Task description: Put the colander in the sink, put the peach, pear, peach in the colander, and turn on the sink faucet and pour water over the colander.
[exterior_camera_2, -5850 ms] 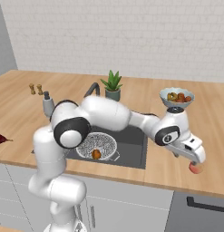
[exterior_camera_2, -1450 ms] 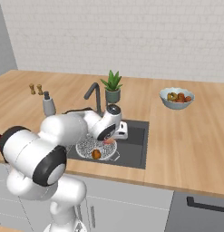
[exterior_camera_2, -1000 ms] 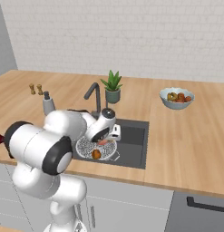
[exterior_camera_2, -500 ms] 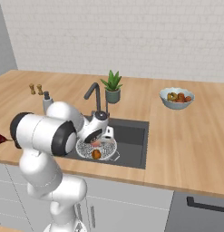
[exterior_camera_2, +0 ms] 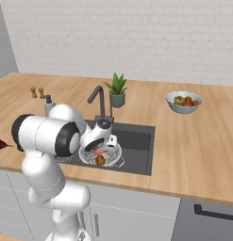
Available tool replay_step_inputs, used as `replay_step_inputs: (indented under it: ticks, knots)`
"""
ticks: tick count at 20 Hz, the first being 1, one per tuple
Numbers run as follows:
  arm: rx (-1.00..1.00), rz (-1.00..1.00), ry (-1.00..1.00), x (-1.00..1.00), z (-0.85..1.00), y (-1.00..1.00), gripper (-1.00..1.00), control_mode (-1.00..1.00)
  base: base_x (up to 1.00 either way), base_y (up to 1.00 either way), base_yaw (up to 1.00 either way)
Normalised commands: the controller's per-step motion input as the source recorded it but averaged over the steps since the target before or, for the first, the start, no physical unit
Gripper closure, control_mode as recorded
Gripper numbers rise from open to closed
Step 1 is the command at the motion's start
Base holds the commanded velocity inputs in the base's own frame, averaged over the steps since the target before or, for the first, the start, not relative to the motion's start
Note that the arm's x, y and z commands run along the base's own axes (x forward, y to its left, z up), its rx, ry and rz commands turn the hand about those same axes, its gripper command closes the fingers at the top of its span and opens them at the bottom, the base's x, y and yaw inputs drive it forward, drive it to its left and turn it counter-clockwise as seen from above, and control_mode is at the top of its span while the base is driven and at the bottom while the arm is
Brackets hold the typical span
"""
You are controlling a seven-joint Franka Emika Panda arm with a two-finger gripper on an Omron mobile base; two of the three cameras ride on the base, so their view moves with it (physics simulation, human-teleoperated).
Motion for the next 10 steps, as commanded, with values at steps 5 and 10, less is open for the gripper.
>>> replay_step_inputs:
  ticks: [5, 10]
  knots:
    - [0.00, 0.00, 0.02, -0.01, 0.00, 0.01, -1.00, -1.00, 0.00, 0.00, 0.00]
    - [0.01, 0.00, 0.01, -0.03, 0.03, 0.00, -1.00, -1.00, 0.00, 0.00, 0.00]
